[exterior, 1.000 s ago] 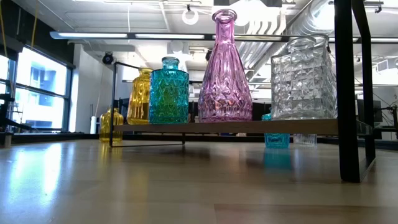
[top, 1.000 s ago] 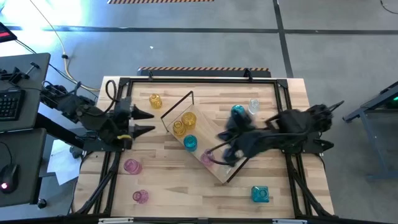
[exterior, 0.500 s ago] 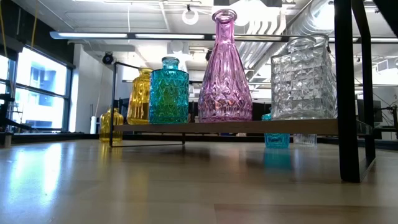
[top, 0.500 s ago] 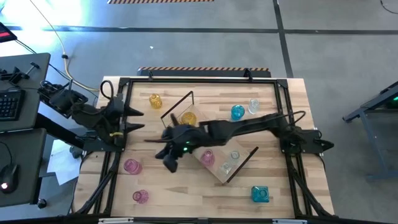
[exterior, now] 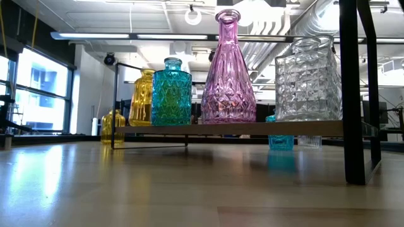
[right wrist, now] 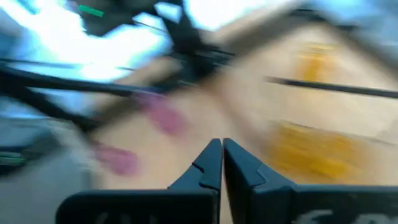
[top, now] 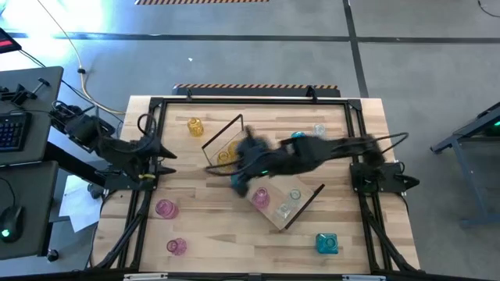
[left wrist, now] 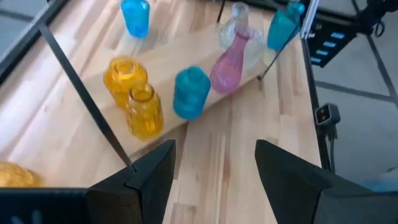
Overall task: Sort vases onto shelf
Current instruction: Put the top pink crystal vase on the shelf
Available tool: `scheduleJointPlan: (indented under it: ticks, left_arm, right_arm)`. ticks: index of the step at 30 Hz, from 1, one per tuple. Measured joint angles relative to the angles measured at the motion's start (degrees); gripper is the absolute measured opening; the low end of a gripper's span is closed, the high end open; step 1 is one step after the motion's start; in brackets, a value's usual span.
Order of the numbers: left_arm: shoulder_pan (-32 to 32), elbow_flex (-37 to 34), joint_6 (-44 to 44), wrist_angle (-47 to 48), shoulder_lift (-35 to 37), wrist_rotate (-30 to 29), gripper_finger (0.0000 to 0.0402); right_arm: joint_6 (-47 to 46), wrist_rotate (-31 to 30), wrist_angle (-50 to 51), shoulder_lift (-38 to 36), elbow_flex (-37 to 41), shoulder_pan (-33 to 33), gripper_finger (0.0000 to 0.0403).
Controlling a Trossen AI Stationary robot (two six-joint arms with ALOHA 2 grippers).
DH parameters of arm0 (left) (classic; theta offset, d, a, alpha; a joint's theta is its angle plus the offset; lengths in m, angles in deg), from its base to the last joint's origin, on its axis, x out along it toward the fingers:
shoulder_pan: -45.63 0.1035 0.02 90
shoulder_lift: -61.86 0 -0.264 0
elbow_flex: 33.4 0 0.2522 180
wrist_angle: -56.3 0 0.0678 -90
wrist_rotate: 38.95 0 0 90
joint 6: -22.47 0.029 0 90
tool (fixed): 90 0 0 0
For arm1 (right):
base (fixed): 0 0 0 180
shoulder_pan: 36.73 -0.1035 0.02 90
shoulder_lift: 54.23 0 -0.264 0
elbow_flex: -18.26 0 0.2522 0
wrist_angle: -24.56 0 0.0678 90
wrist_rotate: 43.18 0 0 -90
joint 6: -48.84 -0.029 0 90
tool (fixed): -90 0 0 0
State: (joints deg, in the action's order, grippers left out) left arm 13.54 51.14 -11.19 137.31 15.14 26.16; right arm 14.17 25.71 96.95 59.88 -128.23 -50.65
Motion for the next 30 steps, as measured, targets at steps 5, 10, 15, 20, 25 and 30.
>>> scheduleJointPlan:
  ticks: [5,10,15,20,25,30]
  left_arm:
    - [-1.7,-4.8,-5.4,0.2,-0.3,3.5,0.0211]
    - [-4.5,-8.3,-10.3,3.8,-0.9,14.6,0.0211]
    - [-8.4,-9.6,-11.3,11.9,-2.3,23.0,0.0211]
    - [-10.1,-10.0,-11.3,12.1,-3.3,23.0,0.0211]
    - [-10.1,-10.0,-12.5,12.3,-5.0,18.9,0.0211]
    - [-10.1,-10.0,-15.0,12.8,-8.5,17.1,0.0213]
  right_arm:
    - [-6.1,-9.3,23.1,-8.8,0.8,-0.3,0.0000]
    - [-7.0,-10.6,31.5,-15.1,0.8,-0.2,0.0000]
    - [-2.4,-10.9,31.4,-19.5,0.8,-0.2,0.0000]
    - [1.3,-11.1,31.4,-21.2,0.8,-0.2,0.0000]
    - [3.7,-11.2,31.4,-21.5,0.8,-0.2,0.0000]
    - [4.7,-11.2,31.4,-21.5,0.8,-0.2,0.0000]
